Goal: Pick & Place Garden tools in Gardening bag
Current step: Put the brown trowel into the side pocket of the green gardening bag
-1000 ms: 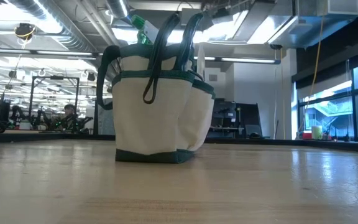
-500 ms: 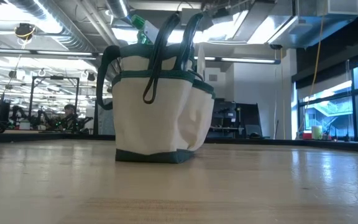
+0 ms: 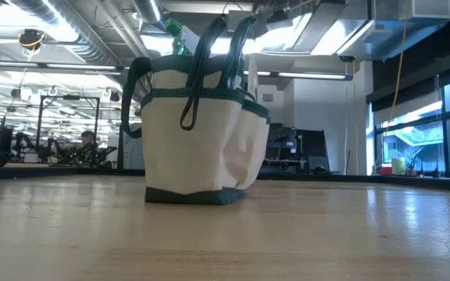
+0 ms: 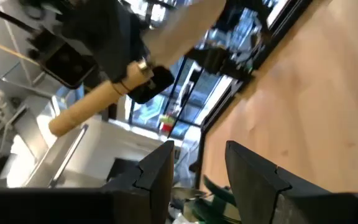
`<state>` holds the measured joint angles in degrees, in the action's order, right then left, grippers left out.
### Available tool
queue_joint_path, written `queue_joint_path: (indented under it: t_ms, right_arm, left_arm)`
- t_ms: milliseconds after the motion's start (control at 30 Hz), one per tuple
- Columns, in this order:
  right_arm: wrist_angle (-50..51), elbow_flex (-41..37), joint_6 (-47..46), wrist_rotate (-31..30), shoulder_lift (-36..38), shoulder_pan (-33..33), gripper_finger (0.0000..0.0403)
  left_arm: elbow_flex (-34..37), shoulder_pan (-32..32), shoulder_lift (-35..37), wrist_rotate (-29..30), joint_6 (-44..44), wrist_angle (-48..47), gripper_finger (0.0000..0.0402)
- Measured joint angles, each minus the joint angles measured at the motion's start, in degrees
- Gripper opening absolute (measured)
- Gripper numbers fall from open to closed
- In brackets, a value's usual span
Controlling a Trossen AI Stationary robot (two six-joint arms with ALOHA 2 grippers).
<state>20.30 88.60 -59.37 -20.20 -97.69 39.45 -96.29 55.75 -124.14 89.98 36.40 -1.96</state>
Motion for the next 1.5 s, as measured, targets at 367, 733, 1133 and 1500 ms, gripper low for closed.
queue_joint_path:
  t_ms: [367, 733, 1133, 1500]
  right_arm:
    - [3.4, 0.0, -5.4, 3.9, 0.0, 0.3, 0.0055]
    - [3.7, 0.0, -5.2, 5.4, 0.0, 0.4, 0.0055]
    - [3.0, 0.0, -4.4, 5.9, 0.0, -2.1, 0.0055]
    - [3.6, 0.0, -3.1, 9.3, 0.1, -5.3, 0.0055]
  left_arm:
    - [0.3, -3.7, 3.2, -0.1, 5.0, -6.9, 0.0138]
    - [0.3, -5.5, 9.8, -0.1, 6.6, -9.0, 0.0138]
    - [0.3, -8.2, 9.7, -4.1, 17.0, -16.3, 0.0138]
    - [0.3, -8.7, 9.7, -3.1, 17.6, -16.9, 0.0086]
